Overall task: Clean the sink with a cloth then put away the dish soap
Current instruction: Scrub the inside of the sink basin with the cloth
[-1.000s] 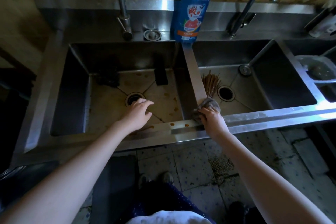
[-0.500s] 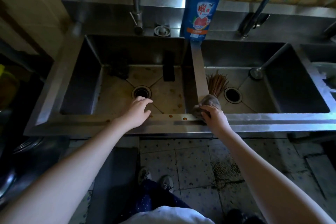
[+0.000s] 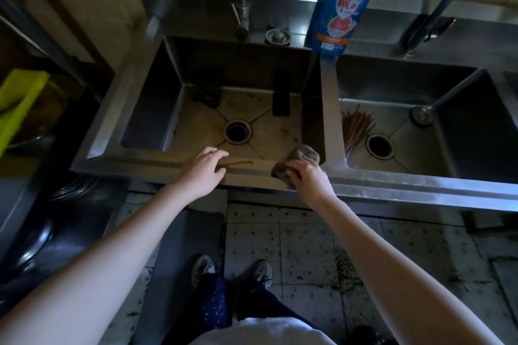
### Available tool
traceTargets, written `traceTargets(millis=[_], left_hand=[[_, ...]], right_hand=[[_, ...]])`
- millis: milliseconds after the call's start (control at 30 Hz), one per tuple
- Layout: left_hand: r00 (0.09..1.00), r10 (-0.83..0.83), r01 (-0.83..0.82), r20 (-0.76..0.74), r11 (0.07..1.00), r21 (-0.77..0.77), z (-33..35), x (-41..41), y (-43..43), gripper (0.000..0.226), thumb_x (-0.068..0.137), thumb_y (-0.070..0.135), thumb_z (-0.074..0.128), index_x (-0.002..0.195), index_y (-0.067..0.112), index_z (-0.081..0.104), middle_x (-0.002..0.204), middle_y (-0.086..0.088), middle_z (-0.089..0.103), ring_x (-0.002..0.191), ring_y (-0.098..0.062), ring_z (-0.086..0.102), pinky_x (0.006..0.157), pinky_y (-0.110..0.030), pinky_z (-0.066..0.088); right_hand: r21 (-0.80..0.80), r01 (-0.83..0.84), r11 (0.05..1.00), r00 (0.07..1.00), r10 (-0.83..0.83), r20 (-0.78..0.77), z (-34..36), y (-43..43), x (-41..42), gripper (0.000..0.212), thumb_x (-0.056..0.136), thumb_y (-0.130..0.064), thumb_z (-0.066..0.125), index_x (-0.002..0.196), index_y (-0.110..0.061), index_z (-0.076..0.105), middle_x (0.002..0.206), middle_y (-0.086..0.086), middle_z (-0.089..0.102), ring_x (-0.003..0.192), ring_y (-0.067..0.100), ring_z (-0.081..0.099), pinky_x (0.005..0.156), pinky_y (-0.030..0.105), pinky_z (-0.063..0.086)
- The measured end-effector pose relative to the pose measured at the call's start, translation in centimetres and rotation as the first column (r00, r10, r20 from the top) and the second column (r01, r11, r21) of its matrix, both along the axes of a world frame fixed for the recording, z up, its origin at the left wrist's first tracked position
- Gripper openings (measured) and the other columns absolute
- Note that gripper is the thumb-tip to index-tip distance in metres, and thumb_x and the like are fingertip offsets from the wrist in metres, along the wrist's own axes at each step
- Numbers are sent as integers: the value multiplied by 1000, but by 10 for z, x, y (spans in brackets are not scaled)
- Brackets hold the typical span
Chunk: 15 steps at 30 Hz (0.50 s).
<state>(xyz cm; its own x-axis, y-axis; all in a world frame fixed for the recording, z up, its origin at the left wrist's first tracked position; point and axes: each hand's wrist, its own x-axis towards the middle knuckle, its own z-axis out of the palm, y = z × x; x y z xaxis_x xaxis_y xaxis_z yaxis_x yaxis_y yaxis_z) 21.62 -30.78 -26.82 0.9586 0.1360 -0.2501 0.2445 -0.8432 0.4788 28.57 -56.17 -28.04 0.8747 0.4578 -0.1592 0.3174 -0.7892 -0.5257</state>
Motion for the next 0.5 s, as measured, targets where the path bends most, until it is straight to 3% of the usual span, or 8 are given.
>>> traceTargets(millis=[167,367,500], left_hand=[[999,30,-30,-13,999,24,2,-15,37,41,93,23,53,134,20,47,139,-2,41,120,-22,48,95,-35,42],[999,42,-43,9,997,71,3,-35,84,40,92,25,54,132,22,48,138,-2,44,119,-21,49,88,-31,42],[998,57,-57,-3,996,63,1,-42,105,40,92,24,54,132,21,48,137,-2,44,121,-21,47,92,-33,42]], right_hand=[[4,-24,1000,999,24,-28,3,41,-10,32,97,-22,47,126,-15,58,139,12,48,128,27,46,101,37,42],[-2,-35,999,999,35,-15,3,96,-25,31,96,-19,49,125,-15,59,136,11,52,128,27,43,100,37,40],[-9,-23,1000,1000,22,-16,1,119,-30,32,95,-19,50,125,-15,59,138,10,50,131,27,41,101,38,40]])
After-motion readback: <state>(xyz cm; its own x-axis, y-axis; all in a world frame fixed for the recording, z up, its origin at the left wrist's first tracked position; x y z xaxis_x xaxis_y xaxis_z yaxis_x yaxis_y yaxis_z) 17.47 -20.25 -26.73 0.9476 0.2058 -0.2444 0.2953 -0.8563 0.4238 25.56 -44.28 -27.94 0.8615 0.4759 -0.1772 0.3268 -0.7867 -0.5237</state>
